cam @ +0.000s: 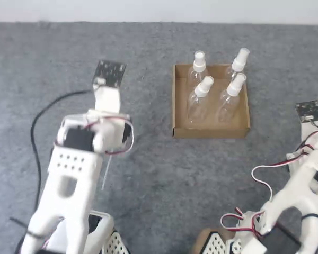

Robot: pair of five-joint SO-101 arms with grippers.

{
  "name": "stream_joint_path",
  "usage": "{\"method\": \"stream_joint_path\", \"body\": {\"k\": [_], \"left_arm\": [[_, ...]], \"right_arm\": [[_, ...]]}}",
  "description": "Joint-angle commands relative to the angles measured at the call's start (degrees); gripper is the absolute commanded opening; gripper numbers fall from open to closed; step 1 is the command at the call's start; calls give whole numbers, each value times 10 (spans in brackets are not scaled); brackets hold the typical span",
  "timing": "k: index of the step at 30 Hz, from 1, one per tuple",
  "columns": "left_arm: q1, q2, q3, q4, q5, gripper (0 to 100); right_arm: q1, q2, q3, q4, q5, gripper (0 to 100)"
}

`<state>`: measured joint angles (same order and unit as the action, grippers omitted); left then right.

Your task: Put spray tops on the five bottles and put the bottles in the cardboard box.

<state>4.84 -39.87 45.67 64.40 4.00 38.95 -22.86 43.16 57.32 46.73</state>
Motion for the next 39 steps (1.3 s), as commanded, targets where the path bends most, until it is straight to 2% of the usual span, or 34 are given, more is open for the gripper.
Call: {"method": "stream_joint_path", "body": {"k": [1,7,10,17,19,21,23,28,39], "left_arm": [[-1,-74,65,-54,5,12],[2,-118,110,-74,-17,12],[3,-125,120,-83,-17,12],[1,-124,120,-80,-17,12],[-1,-123,120,-81,-17,12],[-1,-122,120,-81,-17,12],[1,-122,120,-81,-17,12],[3,-122,120,-82,-17,12],[2,-122,120,-81,-17,12]], "right_arm": [[0,0,-4,-12,13,200],[0,0,-15,-3,11,220],[0,0,-64,38,-29,221],[-7,95,-228,154,-33,221],[9,140,-268,173,-26,221],[29,175,-293,182,15,221],[48,197,-303,179,47,221],[54,236,-302,150,50,221],[13,313,-305,95,47,221]]}}
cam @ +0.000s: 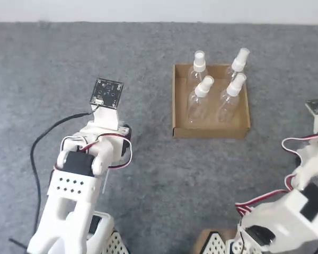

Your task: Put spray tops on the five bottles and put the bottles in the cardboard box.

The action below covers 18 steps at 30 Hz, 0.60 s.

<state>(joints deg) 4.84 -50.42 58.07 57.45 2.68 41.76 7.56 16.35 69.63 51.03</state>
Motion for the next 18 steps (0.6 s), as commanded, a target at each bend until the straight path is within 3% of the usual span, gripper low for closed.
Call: {"method": "stream_joint_path", "body": {"k": [1,12,18], "left_arm": [[2,-17,-4,-11,-4,12],[3,-17,-4,-11,-4,12],[3,-17,-4,-11,-4,12]], "right_arm": [[-15,13,-37,-29,4,221],[-15,22,-37,-29,10,221],[-32,22,-48,-29,11,335]]}}
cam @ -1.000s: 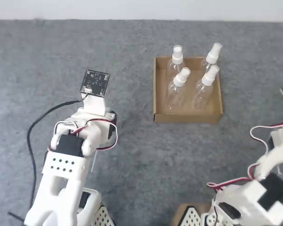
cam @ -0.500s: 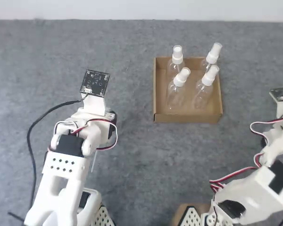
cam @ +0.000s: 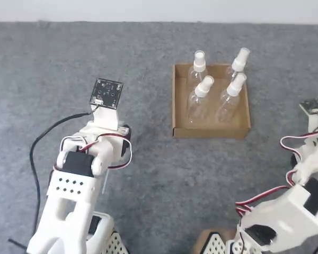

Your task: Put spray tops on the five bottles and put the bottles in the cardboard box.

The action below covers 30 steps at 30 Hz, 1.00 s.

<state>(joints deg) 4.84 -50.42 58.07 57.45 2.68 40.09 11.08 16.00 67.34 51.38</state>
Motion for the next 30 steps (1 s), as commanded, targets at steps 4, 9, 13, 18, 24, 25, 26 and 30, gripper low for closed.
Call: {"method": "stream_joint_path", "body": {"k": [4,9,13,18,24,25,26,30], "left_arm": [[3,-17,-4,-11,-4,12],[3,-17,-4,-11,-4,12],[3,-17,-4,-11,-4,12],[3,-17,-4,-11,-4,12],[1,-17,-4,-13,-4,12],[-1,-17,-4,-13,-4,12],[-1,-20,-4,-13,-4,12],[4,-21,-11,-14,-7,12]], "right_arm": [[-36,-8,-47,-7,16,329],[-41,-7,-38,-7,35,259],[-32,-7,-15,-15,36,212],[-31,-7,42,-77,36,210],[-20,-25,42,-81,32,161],[-18,-34,40,-80,32,120],[-12,-44,39,-75,32,78],[-7,-103,15,-8,31,18]]}}
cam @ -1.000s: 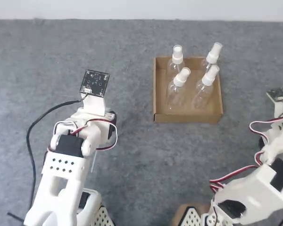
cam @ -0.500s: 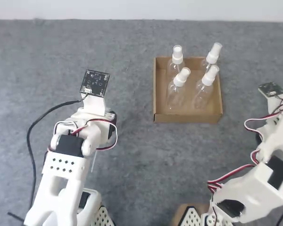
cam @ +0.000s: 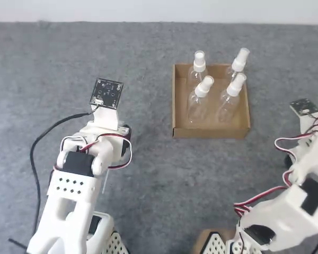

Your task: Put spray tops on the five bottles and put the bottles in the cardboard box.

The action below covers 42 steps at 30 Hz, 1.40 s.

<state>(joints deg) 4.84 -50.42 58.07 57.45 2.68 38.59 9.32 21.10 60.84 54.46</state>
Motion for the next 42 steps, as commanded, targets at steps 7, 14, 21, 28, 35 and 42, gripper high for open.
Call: {"method": "stream_joint_path", "body": {"k": [7,14,21,28,35,42], "left_arm": [[-3,-71,-101,18,-26,12],[-3,-150,-247,98,-28,12],[-2,-167,-335,105,-24,12],[-1,-171,-370,112,39,12],[-1,-171,-392,74,56,12],[1,-171,-389,60,85,12]], "right_arm": [[-96,-284,-68,200,-77,6],[-372,-490,-66,262,-236,6],[-686,-508,-63,235,-421,6],[-825,-493,58,47,-405,6],[-870,-495,245,-182,-403,8],[-919,-518,375,-396,-425,6]]}}
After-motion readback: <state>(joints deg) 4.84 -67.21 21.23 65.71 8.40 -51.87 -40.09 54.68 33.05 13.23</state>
